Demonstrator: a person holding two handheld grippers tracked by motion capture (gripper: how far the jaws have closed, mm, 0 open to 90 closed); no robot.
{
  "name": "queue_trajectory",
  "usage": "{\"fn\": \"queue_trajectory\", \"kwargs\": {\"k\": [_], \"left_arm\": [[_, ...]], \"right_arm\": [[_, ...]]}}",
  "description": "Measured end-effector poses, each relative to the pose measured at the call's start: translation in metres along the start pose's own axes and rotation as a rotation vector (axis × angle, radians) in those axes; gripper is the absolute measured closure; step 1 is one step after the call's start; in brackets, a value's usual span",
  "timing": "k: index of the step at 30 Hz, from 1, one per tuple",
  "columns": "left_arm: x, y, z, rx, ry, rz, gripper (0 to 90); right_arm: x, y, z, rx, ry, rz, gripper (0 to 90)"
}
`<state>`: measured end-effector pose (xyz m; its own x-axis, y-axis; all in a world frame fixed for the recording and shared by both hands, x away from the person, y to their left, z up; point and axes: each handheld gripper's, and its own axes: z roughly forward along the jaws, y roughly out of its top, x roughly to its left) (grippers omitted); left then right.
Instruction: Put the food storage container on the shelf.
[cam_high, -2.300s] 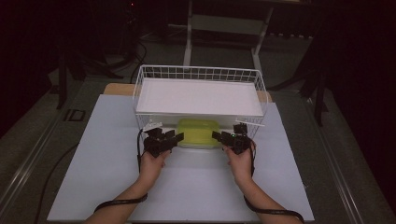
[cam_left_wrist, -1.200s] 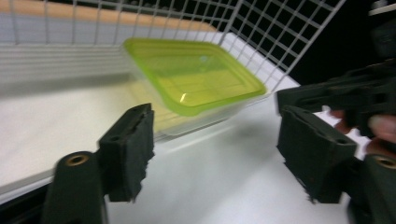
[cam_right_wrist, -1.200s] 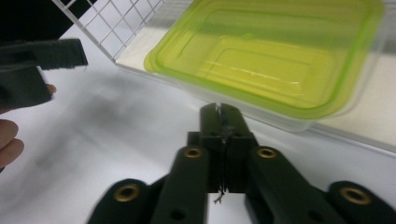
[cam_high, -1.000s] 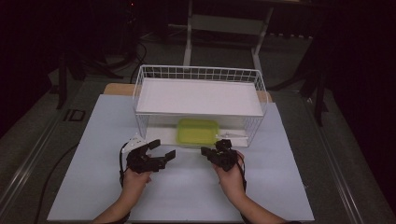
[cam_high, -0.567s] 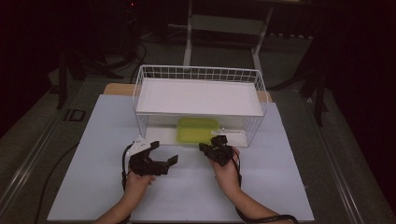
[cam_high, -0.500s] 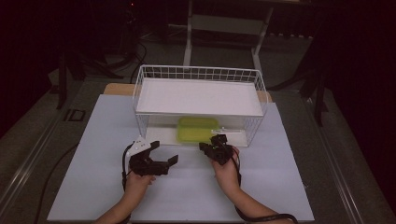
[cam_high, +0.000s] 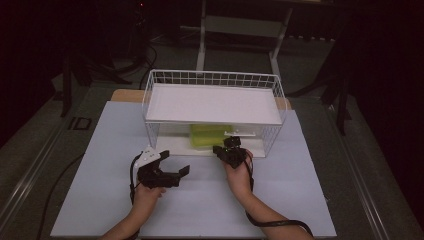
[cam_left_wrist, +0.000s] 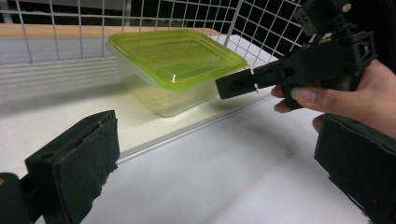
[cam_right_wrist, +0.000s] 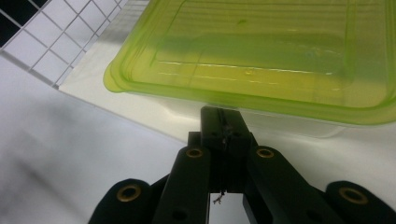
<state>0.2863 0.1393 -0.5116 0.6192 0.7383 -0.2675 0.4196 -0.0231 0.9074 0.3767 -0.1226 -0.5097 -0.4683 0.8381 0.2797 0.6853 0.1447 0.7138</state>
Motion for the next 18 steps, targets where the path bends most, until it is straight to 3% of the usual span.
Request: {"fn": "queue_trajectory", "kwargs": {"k": [7,13,14,18], "left_arm": [[0.001,0.000,-0.001,-0.003,0.005,0.002,0.8],[0.000,0.000,-0.002,0.000,0.003,0.010,0.9],[0.000,0.000,-0.002,0.000,0.002,0.009,0.9],[-0.001,0.000,-0.002,0.002,0.002,0.015,0.8]], "right_arm": [[0.000,0.008,0.010,-0.016,0.008,0.005,89.3],[0.002,0.012,0.015,0.001,0.012,0.055,89.2],[-0.001,0.013,0.018,-0.024,0.008,0.017,89.2],[-0.003,0.016,0.021,-0.029,0.006,0.018,88.3]]}}
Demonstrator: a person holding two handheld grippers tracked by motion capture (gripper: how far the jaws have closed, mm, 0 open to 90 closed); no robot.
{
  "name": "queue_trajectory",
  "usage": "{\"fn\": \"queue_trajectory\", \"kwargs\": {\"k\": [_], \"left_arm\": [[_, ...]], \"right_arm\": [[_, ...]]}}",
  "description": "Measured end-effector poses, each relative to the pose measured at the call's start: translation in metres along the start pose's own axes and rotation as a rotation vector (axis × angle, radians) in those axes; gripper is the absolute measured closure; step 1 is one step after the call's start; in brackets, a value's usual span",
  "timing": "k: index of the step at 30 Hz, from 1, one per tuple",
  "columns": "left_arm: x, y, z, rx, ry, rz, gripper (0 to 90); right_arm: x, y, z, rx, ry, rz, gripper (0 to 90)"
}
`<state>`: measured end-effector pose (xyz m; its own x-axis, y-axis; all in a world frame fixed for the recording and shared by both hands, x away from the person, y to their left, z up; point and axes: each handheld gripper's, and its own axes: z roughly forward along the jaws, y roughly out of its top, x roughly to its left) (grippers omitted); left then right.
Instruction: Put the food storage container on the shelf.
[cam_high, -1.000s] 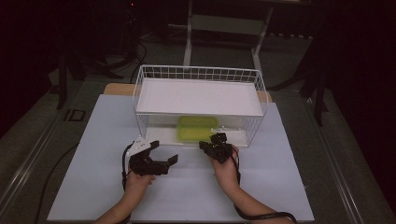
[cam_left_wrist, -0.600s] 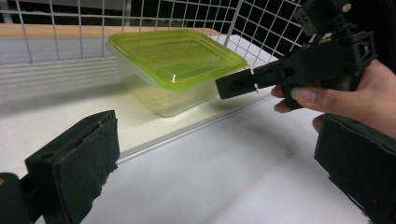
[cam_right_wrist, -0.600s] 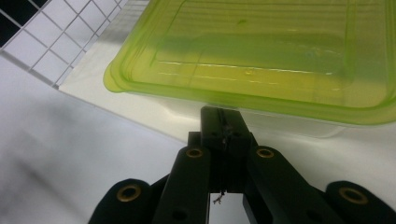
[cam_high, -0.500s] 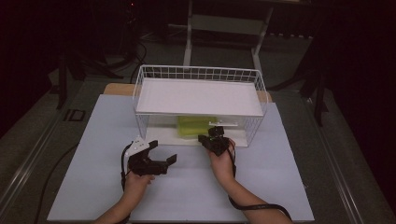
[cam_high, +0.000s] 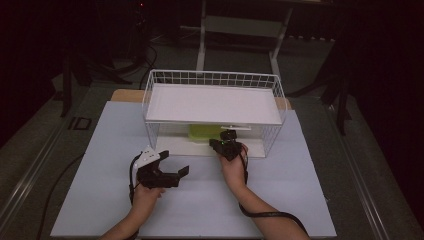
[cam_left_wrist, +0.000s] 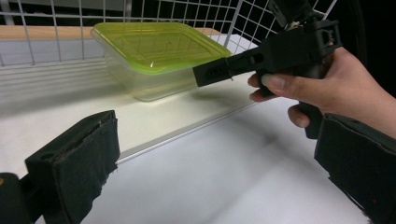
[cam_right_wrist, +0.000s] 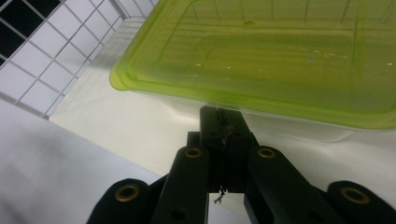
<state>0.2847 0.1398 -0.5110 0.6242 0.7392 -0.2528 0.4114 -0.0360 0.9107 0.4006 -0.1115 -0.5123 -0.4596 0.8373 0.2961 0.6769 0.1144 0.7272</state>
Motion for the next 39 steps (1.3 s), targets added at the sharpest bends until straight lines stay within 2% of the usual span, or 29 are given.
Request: {"fn": "queue_trajectory", "kwargs": {"k": [2,4,6,16,18,19,20,26,28,33,35,37,39], "left_arm": [[0.000,0.000,0.000,0.000,-0.001,0.003,0.8],[0.000,0.000,-0.001,0.002,0.002,0.006,0.8],[0.000,0.000,-0.001,0.001,0.003,0.006,0.9],[-0.001,0.001,-0.002,-0.006,0.020,0.026,0.9],[-0.001,0.001,-0.002,-0.013,0.021,0.029,0.8],[-0.001,0.002,-0.002,-0.012,0.025,0.034,0.8],[-0.001,0.002,-0.002,-0.013,0.022,0.038,0.9],[0.000,0.004,0.000,-0.009,-0.017,0.048,0.8],[0.000,0.005,0.000,-0.008,-0.031,0.054,0.8],[-0.003,0.007,0.003,-0.005,-0.065,0.056,0.9],[-0.004,0.008,0.004,-0.002,-0.074,0.064,0.8],[-0.006,0.011,0.005,-0.001,-0.087,0.066,0.8],[-0.007,0.012,0.005,-0.002,-0.101,0.074,0.8]], "right_arm": [[0.000,0.001,0.001,-0.003,0.001,0.015,88.2],[0.001,0.001,0.002,-0.001,-0.018,0.009,88.4],[0.001,0.001,0.003,-0.001,-0.005,-0.015,88.3],[0.006,-0.002,0.003,-0.007,0.007,-0.002,85.3],[0.008,-0.005,-0.001,-0.008,0.016,-0.019,83.9],[0.011,-0.006,-0.003,0.000,0.016,-0.008,82.9],[0.012,-0.008,-0.003,-0.016,0.017,-0.034,82.2],[0.019,-0.016,-0.015,-0.042,0.019,-0.081,65.3],[0.020,-0.017,-0.020,-0.055,0.029,-0.093,54.6],[0.021,-0.021,-0.034,-0.109,0.042,-0.111,37.7],[0.020,-0.021,-0.038,-0.120,0.065,-0.118,29.9],[0.018,-0.020,-0.044,-0.131,0.099,-0.129,25.0],[0.016,-0.019,-0.048,-0.147,0.110,-0.131,21.6]]}}
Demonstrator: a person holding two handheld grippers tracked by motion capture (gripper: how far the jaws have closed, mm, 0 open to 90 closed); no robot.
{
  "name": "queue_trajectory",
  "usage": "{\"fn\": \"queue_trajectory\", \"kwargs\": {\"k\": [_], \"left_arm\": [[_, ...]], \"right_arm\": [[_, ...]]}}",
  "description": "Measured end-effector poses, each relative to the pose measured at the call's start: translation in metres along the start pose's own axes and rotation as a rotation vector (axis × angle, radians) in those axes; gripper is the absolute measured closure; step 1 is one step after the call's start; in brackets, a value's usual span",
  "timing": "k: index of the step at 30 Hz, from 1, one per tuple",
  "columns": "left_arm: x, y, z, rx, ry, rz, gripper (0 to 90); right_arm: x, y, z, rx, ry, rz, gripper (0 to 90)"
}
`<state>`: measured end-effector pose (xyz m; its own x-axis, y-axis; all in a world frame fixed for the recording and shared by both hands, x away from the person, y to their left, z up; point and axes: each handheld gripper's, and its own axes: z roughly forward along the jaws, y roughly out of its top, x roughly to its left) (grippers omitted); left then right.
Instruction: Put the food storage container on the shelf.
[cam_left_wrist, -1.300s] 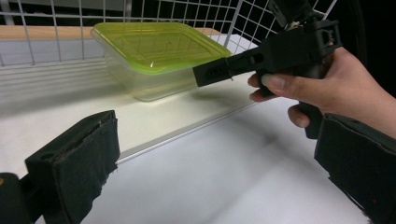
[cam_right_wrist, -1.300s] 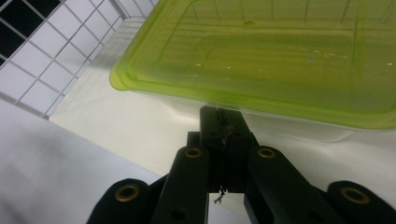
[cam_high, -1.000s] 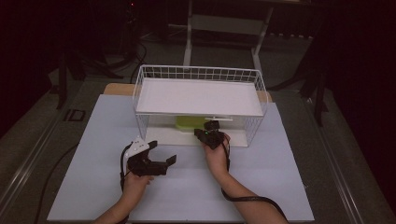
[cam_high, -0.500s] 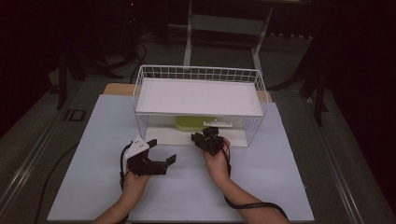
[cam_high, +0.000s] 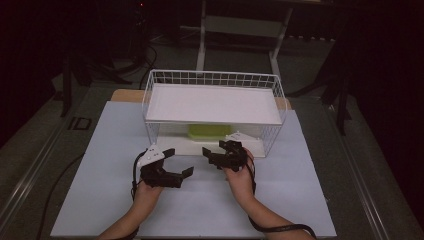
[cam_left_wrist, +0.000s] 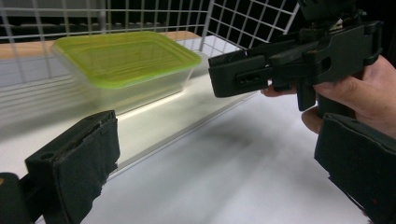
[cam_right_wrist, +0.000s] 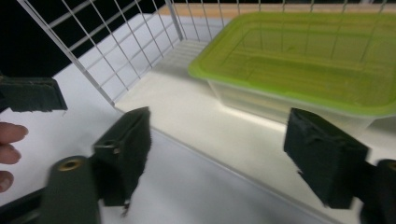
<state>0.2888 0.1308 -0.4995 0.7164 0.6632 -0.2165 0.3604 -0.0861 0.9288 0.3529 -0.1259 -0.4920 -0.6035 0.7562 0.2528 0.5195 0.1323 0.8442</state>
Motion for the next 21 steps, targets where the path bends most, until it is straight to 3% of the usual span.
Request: {"fn": "queue_trajectory", "kwargs": {"k": [3,9,12,13,21], "left_arm": [[-0.001,0.004,0.001,-0.002,-0.031,0.015,0.8],[-0.002,0.013,-0.002,-0.029,-0.060,0.019,0.8],[-0.003,0.015,-0.004,-0.025,-0.076,0.038,0.8],[-0.004,0.016,-0.006,-0.020,-0.083,0.043,0.8],[-0.008,0.019,-0.021,-0.015,-0.102,0.037,0.8]], "right_arm": [[-0.003,0.001,-0.005,-0.016,0.010,0.011,19.3],[-0.006,0.004,-0.018,-0.023,0.007,-0.046,17.8],[-0.006,0.004,-0.020,-0.024,0.008,-0.053,17.8],[-0.004,0.004,-0.031,-0.022,0.018,-0.085,17.8],[-0.001,-0.002,-0.056,-0.008,0.052,-0.118,16.0]]}}
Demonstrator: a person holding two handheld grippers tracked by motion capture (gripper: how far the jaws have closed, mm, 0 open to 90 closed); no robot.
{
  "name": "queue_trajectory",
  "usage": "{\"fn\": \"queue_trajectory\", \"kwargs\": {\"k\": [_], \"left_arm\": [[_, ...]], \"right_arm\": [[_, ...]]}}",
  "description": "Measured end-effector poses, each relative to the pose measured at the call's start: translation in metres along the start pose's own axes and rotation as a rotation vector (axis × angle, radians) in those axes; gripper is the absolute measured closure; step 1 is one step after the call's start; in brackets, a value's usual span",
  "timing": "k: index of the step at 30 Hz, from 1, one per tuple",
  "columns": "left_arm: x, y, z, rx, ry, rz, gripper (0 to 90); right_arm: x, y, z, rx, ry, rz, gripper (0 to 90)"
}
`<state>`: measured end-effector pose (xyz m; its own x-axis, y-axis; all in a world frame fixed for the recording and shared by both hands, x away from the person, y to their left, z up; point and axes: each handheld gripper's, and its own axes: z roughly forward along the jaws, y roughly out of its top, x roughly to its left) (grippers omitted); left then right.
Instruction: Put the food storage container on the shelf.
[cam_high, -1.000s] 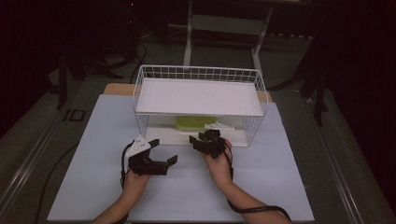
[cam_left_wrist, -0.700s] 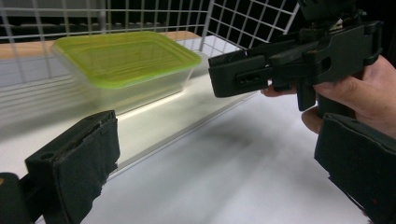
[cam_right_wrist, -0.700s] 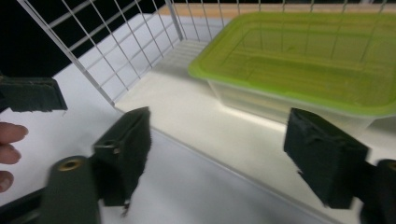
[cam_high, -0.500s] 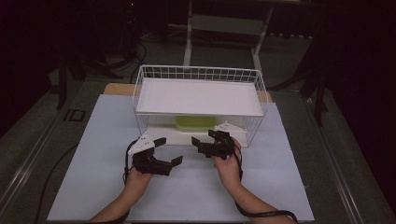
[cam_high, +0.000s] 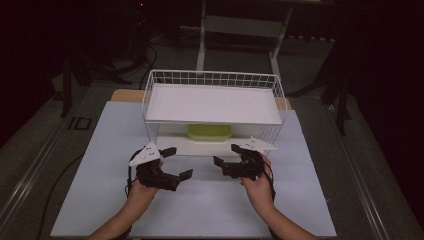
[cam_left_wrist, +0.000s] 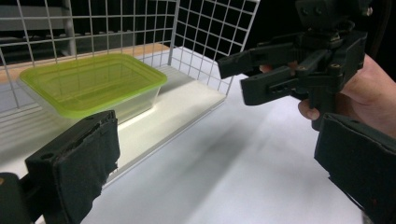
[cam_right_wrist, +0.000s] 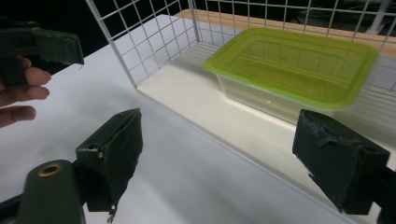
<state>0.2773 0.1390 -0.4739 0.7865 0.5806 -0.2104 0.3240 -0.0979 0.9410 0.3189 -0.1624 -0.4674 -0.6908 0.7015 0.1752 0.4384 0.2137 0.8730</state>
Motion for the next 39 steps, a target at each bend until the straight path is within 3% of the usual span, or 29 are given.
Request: {"fn": "queue_trajectory", "kwargs": {"k": [7,15,31,39], "left_arm": [[-0.006,-0.001,-0.013,-0.002,-0.013,-0.007,0.8],[-0.009,-0.004,-0.025,-0.002,-0.007,-0.009,0.8],[-0.006,-0.024,-0.038,0.014,-0.004,-0.020,0.8],[-0.002,-0.034,-0.044,0.028,0.005,-0.001,0.8]], "right_arm": [[-0.003,-0.003,-0.024,-0.027,0.006,-0.001,16.1],[-0.008,-0.013,-0.043,-0.018,0.005,0.009,16.1],[-0.028,-0.038,-0.077,0.008,-0.018,0.023,16.1],[-0.039,-0.050,-0.092,0.014,-0.034,0.008,16.1]]}}
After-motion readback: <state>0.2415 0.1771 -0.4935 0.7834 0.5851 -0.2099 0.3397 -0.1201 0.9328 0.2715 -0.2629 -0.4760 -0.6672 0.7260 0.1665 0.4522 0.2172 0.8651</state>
